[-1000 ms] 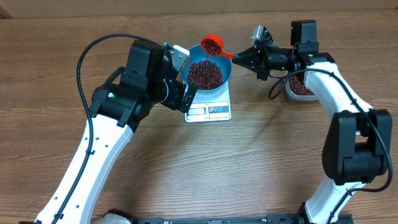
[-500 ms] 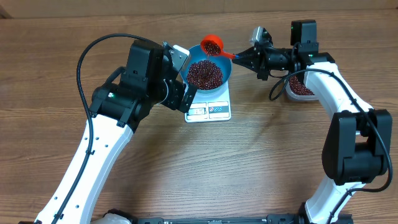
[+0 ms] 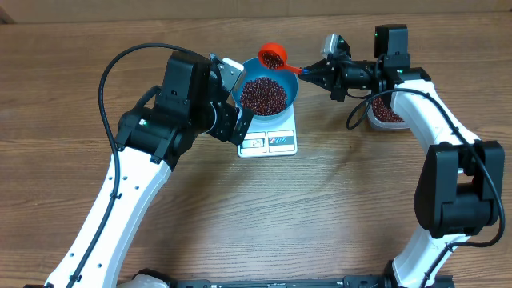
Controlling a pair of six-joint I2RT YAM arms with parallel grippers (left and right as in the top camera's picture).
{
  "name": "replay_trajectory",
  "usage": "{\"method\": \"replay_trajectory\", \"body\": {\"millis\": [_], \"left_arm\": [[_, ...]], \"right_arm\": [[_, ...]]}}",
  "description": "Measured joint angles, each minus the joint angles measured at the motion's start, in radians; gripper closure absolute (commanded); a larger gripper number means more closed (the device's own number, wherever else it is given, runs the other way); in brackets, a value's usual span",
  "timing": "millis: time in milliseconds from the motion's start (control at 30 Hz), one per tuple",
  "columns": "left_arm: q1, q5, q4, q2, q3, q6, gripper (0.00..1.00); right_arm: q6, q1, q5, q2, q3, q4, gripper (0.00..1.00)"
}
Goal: Scoop item into bowl and weigh 150g on scale
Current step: 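Tilt the scoop with the right gripper, trickling beans into the bowl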
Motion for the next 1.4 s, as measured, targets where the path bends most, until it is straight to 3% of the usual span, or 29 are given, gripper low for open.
{"method": "replay_trajectory", "body": {"millis": [1400], "left_arm": [[0.000,0.000,0.000,0.000,0.000,0.000,0.01]], "right_arm": [[-0.129,0.000,0.000,0.000,0.000,0.039,0.96]]}}
